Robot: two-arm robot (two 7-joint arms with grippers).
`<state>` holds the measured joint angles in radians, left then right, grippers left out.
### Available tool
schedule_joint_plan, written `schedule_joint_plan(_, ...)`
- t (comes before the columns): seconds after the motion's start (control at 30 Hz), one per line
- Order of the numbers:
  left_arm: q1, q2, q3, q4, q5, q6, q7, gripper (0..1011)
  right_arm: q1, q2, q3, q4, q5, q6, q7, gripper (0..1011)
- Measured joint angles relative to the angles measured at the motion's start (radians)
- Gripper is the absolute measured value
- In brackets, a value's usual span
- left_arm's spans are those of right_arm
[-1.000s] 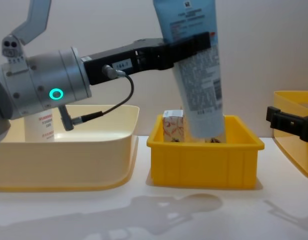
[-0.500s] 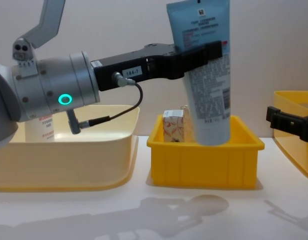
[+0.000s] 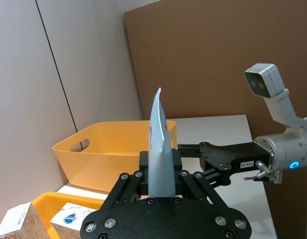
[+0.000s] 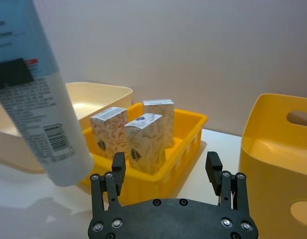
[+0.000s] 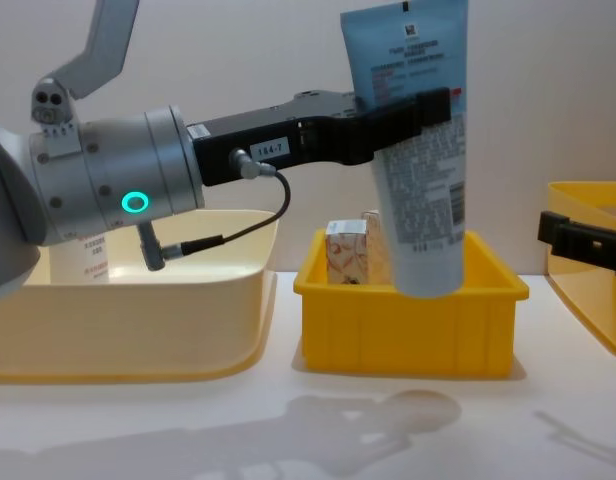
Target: Bimanual collaborative sorting of washing and personal care products
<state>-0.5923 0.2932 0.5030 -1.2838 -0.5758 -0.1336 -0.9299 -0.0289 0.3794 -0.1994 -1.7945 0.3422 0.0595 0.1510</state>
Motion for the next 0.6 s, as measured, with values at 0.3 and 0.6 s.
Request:
schedule_joint_plan(0.3,-0.001,0.0,0.003,0.0,0.002,-0.002,0.001,239,-0.019,0.071,0.038,-0.039,0.086,0.043,0.117,1001)
schedule_joint_plan(0.6,-0.002,0.0,0.004,0.0,0.003,-0.003,0.001,240,-0.018,0.143,0.066,-0.062,0.176,0.085,0.245,1001)
